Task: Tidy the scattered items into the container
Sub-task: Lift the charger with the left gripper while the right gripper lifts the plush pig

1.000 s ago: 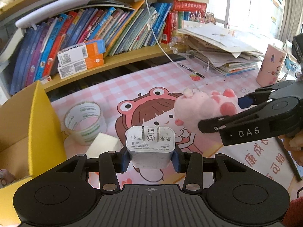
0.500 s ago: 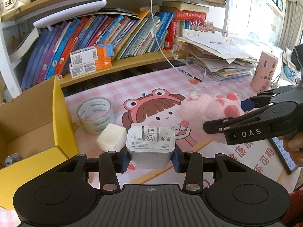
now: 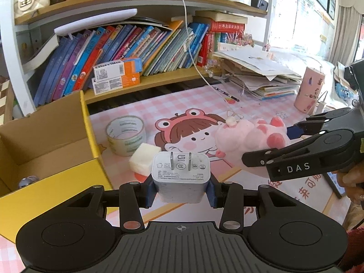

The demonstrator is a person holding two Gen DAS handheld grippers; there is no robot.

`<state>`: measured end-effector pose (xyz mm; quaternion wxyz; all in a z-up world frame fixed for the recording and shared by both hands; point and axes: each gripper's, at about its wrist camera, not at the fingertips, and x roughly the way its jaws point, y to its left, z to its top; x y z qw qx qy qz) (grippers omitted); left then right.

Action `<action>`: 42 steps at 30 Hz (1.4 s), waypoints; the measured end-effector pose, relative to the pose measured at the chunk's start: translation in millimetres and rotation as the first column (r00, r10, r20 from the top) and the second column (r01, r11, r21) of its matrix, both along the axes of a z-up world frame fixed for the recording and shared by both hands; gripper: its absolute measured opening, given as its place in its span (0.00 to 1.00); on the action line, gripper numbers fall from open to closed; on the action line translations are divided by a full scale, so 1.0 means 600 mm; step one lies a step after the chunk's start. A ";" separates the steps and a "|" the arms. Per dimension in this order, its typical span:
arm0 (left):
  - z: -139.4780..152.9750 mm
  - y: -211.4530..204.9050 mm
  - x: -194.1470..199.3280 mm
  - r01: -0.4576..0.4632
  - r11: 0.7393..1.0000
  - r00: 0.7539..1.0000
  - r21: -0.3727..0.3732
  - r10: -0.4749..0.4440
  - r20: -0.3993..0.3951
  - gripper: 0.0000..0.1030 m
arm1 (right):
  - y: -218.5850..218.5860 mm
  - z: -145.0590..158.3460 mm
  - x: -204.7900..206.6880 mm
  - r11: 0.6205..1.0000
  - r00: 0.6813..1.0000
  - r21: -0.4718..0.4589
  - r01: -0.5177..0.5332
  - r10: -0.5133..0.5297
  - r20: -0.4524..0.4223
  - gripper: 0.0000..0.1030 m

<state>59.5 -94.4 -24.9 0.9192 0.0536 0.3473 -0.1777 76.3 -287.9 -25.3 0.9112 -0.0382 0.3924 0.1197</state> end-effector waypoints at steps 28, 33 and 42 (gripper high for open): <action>0.065 0.165 -0.049 -0.056 0.996 0.992 -0.066 0.063 0.111 0.40 | 0.174 0.063 -0.027 0.996 0.991 -0.003 -0.091 0.091 0.098 0.65; 0.078 0.187 -0.044 -0.064 0.995 0.988 -0.081 0.075 0.134 0.40 | 0.199 0.078 -0.023 0.993 0.985 -0.016 -0.116 0.117 0.126 0.65; 0.098 0.224 -0.032 -0.074 0.991 0.981 -0.108 0.092 0.171 0.40 | 0.235 0.103 -0.006 0.987 0.974 -0.033 -0.158 0.162 0.161 0.65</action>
